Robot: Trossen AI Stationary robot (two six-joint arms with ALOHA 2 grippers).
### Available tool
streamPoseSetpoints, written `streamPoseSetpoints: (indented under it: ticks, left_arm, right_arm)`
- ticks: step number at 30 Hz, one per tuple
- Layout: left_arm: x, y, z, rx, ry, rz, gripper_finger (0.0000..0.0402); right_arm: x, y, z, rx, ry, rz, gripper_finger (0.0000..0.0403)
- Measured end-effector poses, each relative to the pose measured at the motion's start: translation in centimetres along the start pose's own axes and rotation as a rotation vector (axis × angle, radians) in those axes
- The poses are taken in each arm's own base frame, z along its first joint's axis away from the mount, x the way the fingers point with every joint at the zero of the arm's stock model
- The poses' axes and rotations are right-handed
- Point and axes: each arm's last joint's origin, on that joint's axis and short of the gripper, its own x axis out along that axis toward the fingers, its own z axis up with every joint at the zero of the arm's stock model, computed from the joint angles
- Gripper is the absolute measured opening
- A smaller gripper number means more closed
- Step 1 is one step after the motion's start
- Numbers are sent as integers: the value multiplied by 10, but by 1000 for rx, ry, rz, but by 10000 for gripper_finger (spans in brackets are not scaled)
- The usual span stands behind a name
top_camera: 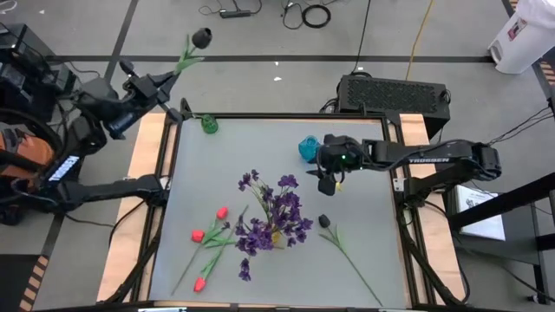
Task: Sort flowers into vase by color
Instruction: Put the bottom black flower into the green vase
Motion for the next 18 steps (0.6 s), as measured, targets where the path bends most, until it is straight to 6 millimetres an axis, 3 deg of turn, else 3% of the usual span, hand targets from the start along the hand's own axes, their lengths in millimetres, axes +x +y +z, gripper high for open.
streamPoseSetpoints:
  ticks: [8,18]
  left_arm:
    - [16,-13,-42,-44,-76,133,1]
    - [37,-21,-93,-132,-158,232,1]
  right_arm:
    - [14,0,-28,75,3,2,151]
    - [17,13,-33,74,-16,40,151]
